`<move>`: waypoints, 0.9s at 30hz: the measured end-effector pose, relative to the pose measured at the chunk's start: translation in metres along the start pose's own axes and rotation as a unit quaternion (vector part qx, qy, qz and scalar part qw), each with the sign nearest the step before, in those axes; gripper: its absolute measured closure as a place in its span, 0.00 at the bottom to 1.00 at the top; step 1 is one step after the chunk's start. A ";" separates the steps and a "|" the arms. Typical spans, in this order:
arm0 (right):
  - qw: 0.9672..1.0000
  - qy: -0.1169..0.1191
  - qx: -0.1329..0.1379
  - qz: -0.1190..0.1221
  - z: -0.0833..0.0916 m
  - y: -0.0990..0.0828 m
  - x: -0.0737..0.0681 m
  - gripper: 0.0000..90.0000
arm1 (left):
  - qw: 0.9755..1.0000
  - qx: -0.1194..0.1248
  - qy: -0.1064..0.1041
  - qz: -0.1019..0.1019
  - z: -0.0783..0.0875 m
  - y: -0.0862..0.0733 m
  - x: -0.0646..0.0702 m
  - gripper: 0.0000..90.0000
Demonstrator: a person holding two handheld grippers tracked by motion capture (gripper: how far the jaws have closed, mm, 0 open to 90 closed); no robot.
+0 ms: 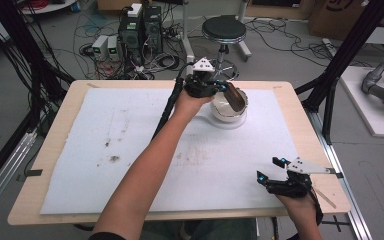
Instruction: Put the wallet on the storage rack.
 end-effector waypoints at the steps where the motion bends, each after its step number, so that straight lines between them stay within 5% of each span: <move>1: 1.000 0.000 0.000 0.000 0.000 0.000 0.000 0.21 | 1.000 -0.004 0.004 0.001 -0.002 -0.003 -0.002 0.98; 15: 1.000 0.001 0.000 0.001 0.001 -0.001 0.000 0.21 | 0.998 -0.060 0.023 0.007 -0.023 -0.036 -0.011 0.97; 18: 1.000 0.001 0.001 0.001 0.001 0.000 -0.001 0.21 | 0.997 -0.060 0.038 0.014 -0.018 -0.034 -0.015 0.78; 27: 1.000 0.002 0.000 0.003 0.001 0.001 -0.003 0.21 | 0.998 -0.052 0.042 0.021 0.005 -0.032 -0.009 0.55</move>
Point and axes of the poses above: each handheld gripper's, and its own axes: z roughly backward along the jaws, y roughly out of its top, x roughly to its right, the point moved 10 cm from there along -z, roughly forward along the jaws, and after that the axes turned 5 degrees about -y, right-handed, at the moved point
